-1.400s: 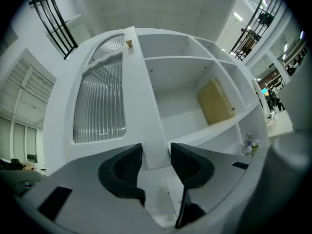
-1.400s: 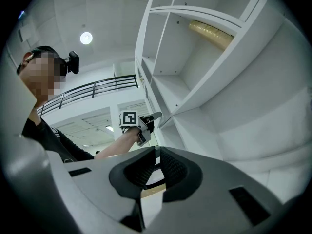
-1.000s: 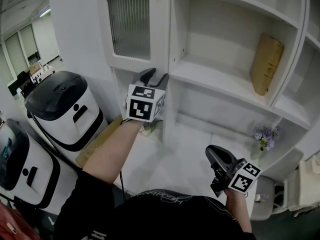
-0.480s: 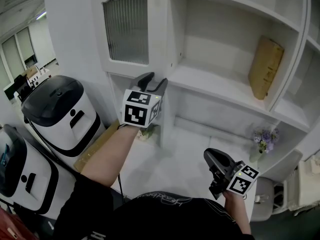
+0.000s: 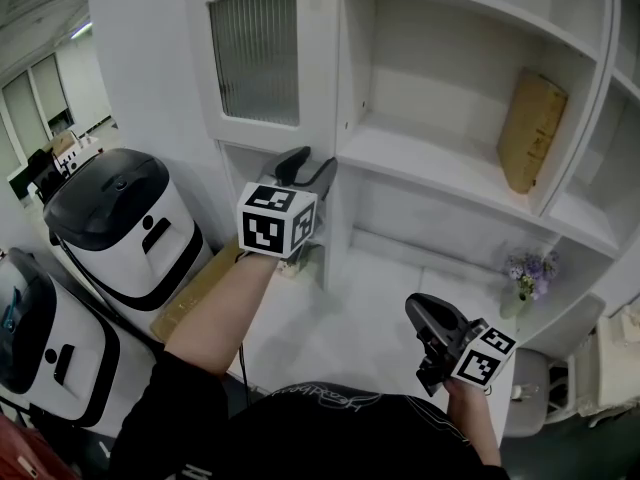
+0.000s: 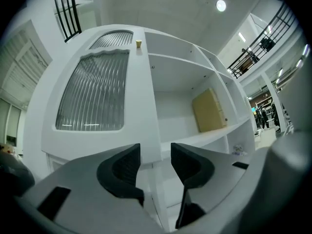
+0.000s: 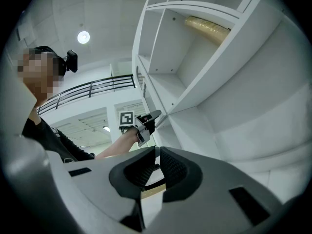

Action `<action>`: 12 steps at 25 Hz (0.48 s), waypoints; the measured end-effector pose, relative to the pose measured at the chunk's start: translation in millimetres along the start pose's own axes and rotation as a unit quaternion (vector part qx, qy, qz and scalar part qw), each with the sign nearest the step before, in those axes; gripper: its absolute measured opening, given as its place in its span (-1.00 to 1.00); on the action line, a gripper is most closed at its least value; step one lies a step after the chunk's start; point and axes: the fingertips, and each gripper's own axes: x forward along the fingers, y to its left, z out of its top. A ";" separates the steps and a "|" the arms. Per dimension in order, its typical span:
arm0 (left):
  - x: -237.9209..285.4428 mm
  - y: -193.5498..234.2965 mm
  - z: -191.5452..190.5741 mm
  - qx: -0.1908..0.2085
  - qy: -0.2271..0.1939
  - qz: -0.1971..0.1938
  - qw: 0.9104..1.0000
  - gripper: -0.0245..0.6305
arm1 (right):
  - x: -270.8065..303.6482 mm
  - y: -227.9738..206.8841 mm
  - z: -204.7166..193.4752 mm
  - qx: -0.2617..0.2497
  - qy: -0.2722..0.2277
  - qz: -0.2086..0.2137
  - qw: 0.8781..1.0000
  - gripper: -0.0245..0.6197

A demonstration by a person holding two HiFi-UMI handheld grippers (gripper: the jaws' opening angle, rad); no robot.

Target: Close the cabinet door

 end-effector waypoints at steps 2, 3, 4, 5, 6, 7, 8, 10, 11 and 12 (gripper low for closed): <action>-10.8 -8.4 -5.2 -0.013 0.000 -0.013 1.000 -0.32 | 0.0 4.8 -1.5 0.001 -0.001 0.004 1.000 -0.75; -17.6 -15.0 -8.6 -0.019 0.000 -0.025 1.000 -0.32 | 0.1 7.6 -2.1 0.001 -0.001 0.006 1.000 -0.75; -25.5 -23.6 -13.0 -0.024 0.002 -0.041 0.999 -0.33 | 0.1 10.8 -2.8 0.000 -0.001 0.009 1.000 -0.75; -34.5 -33.6 -18.6 -0.027 0.007 -0.058 0.998 -0.34 | 0.1 14.2 -3.4 0.000 -0.001 0.012 1.000 -0.75; -44.2 -43.9 -25.0 -0.031 0.013 -0.076 0.997 -0.34 | 0.3 17.6 -4.1 -0.001 -0.001 0.014 1.000 -0.75; -54.5 -53.4 -31.3 -0.035 0.019 -0.092 0.995 -0.34 | 0.9 20.6 -4.8 0.000 0.000 0.016 1.000 -0.75; -65.1 -61.6 -37.2 -0.041 0.024 -0.104 0.993 -0.36 | 2.0 23.5 -5.2 0.000 0.001 0.018 1.000 -0.75; -85.9 -74.4 -48.7 -0.059 0.030 -0.122 0.990 -0.40 | 6.1 29.8 -5.7 0.000 0.003 0.024 1.000 -0.75; -95.7 -80.0 -54.7 -0.068 0.034 -0.130 0.989 -0.42 | 9.1 33.4 -5.8 -0.001 0.005 0.028 1.000 -0.75; -104.9 -85.3 -60.7 -0.078 0.038 -0.137 0.987 -0.43 | 12.6 37.2 -6.0 -0.003 0.007 0.034 0.999 -0.75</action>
